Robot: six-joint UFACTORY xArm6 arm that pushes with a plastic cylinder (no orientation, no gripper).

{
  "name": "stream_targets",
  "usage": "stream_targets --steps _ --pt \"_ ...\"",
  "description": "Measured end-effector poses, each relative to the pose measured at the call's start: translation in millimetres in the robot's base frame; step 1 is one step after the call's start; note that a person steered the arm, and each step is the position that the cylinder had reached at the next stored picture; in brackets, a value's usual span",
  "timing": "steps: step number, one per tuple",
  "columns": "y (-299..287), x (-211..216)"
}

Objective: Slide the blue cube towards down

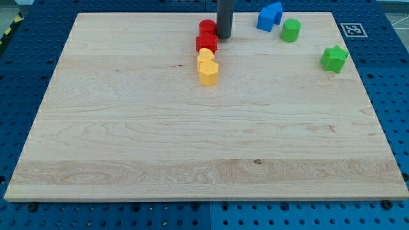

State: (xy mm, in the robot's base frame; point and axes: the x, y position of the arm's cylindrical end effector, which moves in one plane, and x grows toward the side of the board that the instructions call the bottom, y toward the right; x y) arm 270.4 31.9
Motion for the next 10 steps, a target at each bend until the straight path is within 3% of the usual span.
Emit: stream_targets --steps 4,5,7,10 --pt "31 34" --pt "31 26" --pt "32 -76" --pt "89 -78"
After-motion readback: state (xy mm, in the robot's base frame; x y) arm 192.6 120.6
